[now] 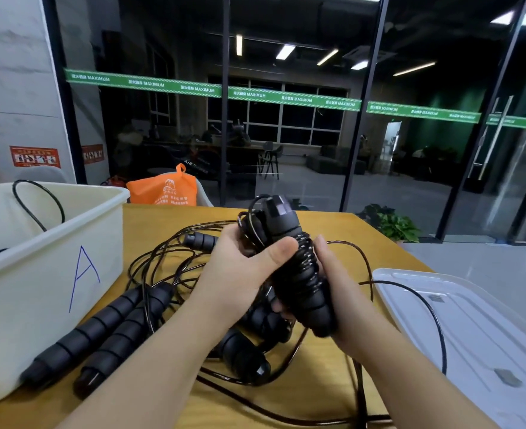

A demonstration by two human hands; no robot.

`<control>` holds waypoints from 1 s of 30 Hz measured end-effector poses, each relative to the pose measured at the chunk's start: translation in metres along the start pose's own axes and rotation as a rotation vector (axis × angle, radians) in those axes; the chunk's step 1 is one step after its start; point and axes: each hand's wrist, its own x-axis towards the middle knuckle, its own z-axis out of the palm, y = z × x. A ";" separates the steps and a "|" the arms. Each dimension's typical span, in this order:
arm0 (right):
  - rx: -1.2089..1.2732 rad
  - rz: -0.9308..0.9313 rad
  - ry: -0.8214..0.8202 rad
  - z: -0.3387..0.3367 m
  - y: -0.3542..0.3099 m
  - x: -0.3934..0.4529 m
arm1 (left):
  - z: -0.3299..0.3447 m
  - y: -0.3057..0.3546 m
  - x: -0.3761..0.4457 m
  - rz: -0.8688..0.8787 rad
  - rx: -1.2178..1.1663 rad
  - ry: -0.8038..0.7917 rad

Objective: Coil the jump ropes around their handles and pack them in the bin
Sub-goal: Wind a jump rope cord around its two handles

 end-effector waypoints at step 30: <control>0.415 0.032 -0.540 -0.016 0.006 -0.008 | -0.025 0.003 -0.003 0.093 0.037 -0.339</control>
